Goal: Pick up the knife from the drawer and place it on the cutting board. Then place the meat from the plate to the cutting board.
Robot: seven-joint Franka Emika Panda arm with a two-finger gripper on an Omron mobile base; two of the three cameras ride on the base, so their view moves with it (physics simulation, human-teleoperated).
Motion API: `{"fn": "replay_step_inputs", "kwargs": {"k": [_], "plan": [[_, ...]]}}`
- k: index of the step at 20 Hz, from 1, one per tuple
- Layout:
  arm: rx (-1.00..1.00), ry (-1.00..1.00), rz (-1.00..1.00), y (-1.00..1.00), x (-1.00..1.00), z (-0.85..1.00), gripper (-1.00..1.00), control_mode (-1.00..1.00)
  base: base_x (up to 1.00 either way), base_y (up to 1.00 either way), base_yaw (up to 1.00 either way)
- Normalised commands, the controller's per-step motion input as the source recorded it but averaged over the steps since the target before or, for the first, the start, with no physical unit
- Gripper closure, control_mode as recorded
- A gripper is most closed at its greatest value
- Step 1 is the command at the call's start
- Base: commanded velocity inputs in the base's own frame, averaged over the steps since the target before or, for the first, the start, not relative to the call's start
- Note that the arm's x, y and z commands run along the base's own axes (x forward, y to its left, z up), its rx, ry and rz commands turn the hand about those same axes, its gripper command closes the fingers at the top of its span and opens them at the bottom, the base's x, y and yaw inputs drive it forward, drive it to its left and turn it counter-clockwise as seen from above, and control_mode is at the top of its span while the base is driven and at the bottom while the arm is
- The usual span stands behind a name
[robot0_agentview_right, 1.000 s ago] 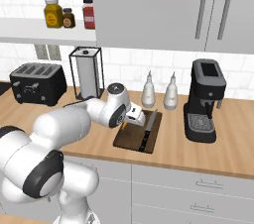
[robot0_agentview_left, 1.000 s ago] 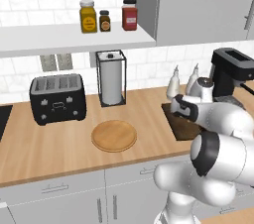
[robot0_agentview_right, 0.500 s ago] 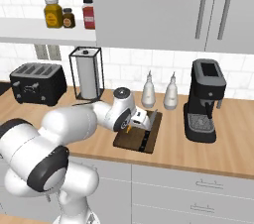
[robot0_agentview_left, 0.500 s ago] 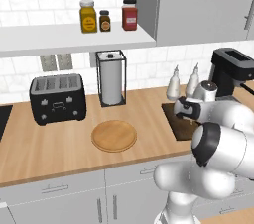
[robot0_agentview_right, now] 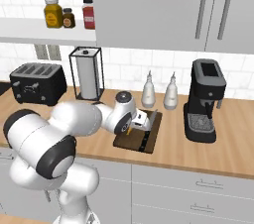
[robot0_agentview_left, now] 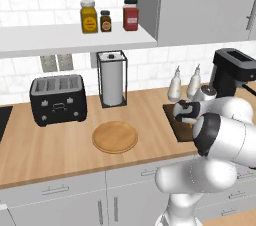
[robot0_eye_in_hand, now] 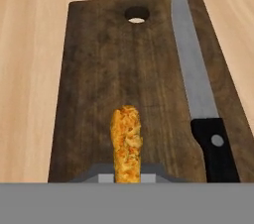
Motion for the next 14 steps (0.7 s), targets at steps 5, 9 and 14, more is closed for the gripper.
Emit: {"fn": "replay_step_inputs", "kwargs": {"k": [5, 9, 14], "plan": [[0.0, 0.0, 0.03, 0.0, 0.09, 0.0, -1.0, -1.0, 0.0, 0.0, 0.0], [0.0, 0.0, 0.0, 0.0, 0.0, 0.03, -1.0, -1.0, 0.0, 0.0, 0.0], [-0.01, 0.0, 0.0, 0.0, 0.0, 0.19, -1.0, -1.0, 0.0, 0.0, 0.0]]}}
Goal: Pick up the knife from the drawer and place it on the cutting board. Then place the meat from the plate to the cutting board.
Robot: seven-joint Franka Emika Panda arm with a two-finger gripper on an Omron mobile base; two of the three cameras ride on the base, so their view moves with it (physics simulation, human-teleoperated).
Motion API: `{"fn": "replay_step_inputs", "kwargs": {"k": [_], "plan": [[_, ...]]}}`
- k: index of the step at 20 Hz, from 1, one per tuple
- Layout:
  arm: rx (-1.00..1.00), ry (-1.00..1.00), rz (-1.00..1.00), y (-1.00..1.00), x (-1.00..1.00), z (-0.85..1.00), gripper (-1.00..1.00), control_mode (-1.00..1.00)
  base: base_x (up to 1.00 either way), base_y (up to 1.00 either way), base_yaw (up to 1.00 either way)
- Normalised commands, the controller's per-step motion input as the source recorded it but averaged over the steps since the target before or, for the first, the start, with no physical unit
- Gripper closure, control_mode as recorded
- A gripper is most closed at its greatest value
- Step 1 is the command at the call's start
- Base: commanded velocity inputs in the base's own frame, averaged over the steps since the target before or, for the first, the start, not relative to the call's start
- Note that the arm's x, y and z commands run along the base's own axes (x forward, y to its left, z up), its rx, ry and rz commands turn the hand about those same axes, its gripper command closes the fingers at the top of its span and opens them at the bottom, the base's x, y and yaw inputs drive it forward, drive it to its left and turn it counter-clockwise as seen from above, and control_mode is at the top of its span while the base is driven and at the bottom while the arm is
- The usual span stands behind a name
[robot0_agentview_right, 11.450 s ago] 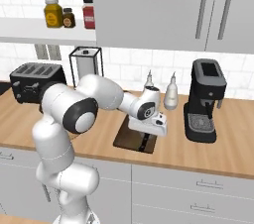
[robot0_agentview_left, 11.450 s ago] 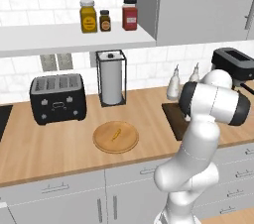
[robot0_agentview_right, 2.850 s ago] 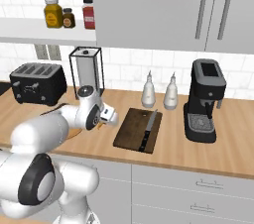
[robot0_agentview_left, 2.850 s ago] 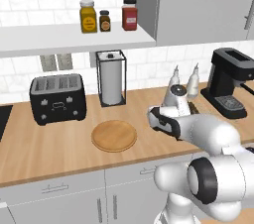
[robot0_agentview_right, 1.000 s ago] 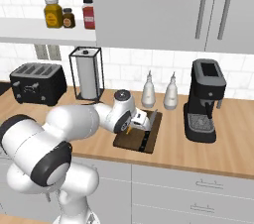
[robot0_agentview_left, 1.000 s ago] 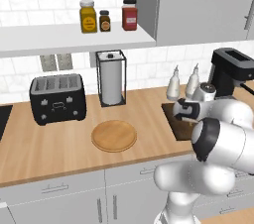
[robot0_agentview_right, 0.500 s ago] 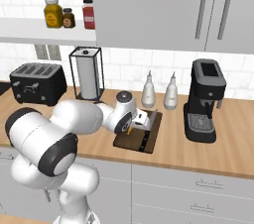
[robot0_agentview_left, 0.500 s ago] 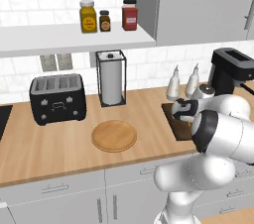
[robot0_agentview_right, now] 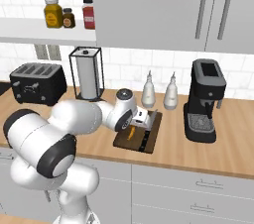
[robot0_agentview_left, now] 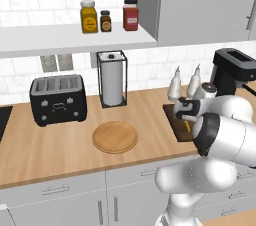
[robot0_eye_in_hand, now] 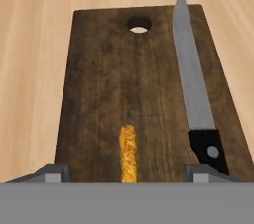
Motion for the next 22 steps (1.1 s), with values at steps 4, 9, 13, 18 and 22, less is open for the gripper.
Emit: {"fn": "replay_step_inputs", "kwargs": {"k": [4, 9, 13, 18, 22], "plan": [[-0.01, -0.03, 0.0, 0.0, -0.17, 0.54, -1.0, -1.0, 0.0, 0.0, 0.0], [0.0, -0.03, 0.0, 0.0, -0.56, 0.78, -1.0, -1.0, 0.0, 0.0, 0.0], [0.0, 0.0, 0.0, 0.07, -0.74, 0.6, -1.0, -1.0, 0.0, 0.0, 0.0], [0.01, 0.0, 0.03, 0.21, -0.62, 0.37, -1.0, -1.0, 0.0, 0.0, 0.0], [0.01, 0.0, 0.12, 0.4, -0.38, 0.27, -1.0, -1.0, 0.0, 0.0, 0.0]]}}
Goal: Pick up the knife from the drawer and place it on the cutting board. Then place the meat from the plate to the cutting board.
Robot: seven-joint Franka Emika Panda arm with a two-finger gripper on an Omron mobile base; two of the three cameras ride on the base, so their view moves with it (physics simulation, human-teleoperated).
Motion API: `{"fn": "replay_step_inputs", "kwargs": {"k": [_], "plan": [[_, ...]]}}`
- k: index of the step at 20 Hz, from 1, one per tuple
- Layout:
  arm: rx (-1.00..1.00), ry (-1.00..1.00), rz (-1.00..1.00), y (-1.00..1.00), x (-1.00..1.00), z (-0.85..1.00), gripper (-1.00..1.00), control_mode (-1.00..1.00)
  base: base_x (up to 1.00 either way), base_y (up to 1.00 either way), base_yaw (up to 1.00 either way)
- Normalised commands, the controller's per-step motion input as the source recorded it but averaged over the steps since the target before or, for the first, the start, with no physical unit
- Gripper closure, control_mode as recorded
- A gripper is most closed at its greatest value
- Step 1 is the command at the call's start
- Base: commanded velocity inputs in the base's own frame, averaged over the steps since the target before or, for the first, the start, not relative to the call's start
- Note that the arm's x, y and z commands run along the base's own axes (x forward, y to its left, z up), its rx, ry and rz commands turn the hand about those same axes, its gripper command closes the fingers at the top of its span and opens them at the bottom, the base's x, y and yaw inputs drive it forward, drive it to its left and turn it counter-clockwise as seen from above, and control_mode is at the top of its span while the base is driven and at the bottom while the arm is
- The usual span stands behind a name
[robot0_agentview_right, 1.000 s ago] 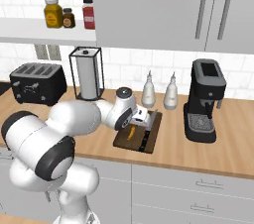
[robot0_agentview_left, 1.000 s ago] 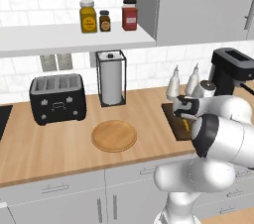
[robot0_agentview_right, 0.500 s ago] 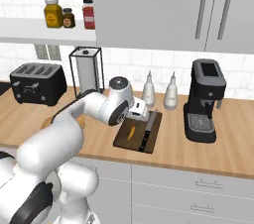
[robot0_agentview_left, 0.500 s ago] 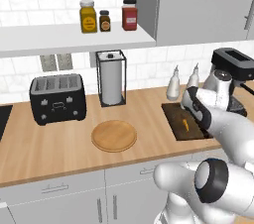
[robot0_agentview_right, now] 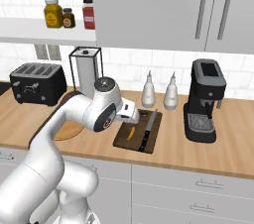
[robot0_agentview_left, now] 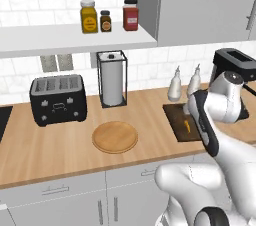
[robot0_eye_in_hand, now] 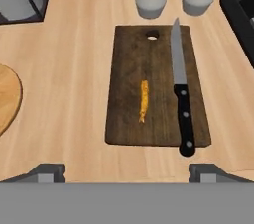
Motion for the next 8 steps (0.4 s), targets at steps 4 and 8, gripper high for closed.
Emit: {"fn": "replay_step_inputs", "kwargs": {"k": [4, 8], "plan": [[0.0, 0.0, 0.13, 0.52, -0.35, 0.28, -1.0, -1.0, 0.0, 0.0, 0.0], [0.0, 0.0, 0.14, 0.55, -0.19, 0.3, -1.0, -1.0, 0.0, 0.0, 0.0]]}}
